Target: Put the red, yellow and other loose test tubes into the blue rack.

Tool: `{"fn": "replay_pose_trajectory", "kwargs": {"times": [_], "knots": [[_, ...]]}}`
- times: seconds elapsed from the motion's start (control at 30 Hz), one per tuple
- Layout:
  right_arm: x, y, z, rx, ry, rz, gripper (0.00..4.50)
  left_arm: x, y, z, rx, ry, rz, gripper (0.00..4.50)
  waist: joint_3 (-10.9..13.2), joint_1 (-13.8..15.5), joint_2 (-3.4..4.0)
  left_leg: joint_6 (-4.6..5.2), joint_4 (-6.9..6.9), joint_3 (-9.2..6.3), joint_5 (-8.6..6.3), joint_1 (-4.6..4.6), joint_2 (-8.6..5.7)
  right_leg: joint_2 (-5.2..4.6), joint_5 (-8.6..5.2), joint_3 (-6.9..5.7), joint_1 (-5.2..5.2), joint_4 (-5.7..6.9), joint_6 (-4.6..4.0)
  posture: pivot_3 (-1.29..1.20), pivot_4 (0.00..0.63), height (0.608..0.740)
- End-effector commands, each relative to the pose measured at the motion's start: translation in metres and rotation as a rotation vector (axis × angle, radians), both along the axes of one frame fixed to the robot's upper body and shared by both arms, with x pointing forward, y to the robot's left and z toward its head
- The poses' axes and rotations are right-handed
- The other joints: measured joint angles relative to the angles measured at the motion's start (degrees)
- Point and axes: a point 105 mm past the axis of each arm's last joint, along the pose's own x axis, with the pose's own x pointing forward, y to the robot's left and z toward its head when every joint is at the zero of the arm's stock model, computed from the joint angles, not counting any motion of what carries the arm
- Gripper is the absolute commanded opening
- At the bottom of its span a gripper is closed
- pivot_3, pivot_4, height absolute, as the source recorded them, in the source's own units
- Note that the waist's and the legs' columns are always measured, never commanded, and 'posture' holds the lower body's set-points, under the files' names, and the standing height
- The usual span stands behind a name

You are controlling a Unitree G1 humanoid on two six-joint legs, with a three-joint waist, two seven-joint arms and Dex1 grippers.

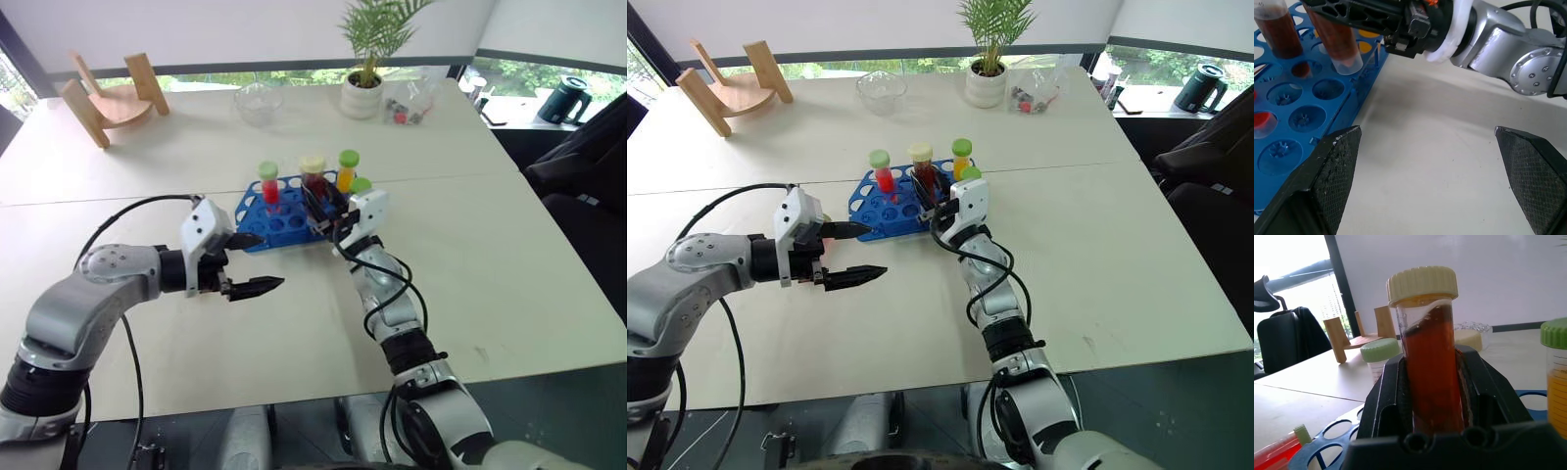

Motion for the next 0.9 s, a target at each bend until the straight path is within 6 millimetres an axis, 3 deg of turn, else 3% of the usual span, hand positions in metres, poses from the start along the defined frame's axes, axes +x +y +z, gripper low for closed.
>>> {"fn": "replay_pose_trajectory", "kwargs": {"times": [0.03,0.47,0.53,0.57,0.7,0.8,0.9], "knots": [[0.001,0.002,0.015,0.026,-0.060,-0.010,0.88,-0.002,0.002,0.011,-0.002,-0.047,0.002,4.50,0.0,0.0,0.00,0.00,0.00,-0.01,0.00,0.00,0.00,0.00,0.00,0.00,0.00,0.01,0.00,0.00,0.150,0.740],[0.002,0.003,-0.003,0.019,-0.004,-0.016,0.88,-0.003,0.000,0.010,-0.007,-0.043,0.000,4.50,0.0,0.0,0.00,-0.02,0.01,0.00,0.01,0.02,0.00,0.00,0.00,0.00,0.01,0.03,0.00,0.00,0.150,0.740],[0.000,0.004,-0.006,0.009,0.006,-0.008,1.92,-0.002,0.000,0.009,-0.006,-0.040,0.003,4.50,0.0,0.0,0.00,-0.02,0.01,0.00,0.01,0.02,0.00,-0.01,0.00,0.00,0.01,0.03,0.00,0.00,0.150,0.740],[-0.001,0.003,-0.007,0.005,0.007,-0.004,2.21,-0.002,0.000,0.008,-0.006,-0.039,0.004,4.50,0.0,0.0,0.00,-0.02,0.01,0.00,0.01,0.02,0.00,-0.01,0.00,0.00,0.01,0.04,0.00,0.00,0.150,0.740],[-0.009,-0.003,-0.013,-0.035,0.016,-0.004,4.38,-0.002,0.001,0.009,-0.012,-0.036,0.012,4.50,0.0,0.0,0.00,-0.02,0.00,-0.01,0.01,0.02,0.00,-0.01,0.00,0.00,0.01,0.03,0.00,0.00,0.150,0.740],[-0.018,-0.011,-0.013,-0.110,0.032,0.000,4.45,0.001,0.004,0.012,-0.019,-0.049,0.040,4.50,0.0,0.1,0.00,-0.02,0.01,-0.01,0.01,0.02,-0.01,-0.01,0.00,0.00,0.02,0.04,0.00,0.00,0.150,0.740],[-0.046,-0.019,-0.004,-0.222,0.102,0.139,4.45,0.014,0.016,0.022,-0.009,-0.077,0.131,4.50,0.0,0.4,0.01,-0.02,0.03,-0.03,0.01,0.01,-0.03,-0.03,0.00,0.00,0.03,0.03,0.00,0.00,0.150,0.740]]}}
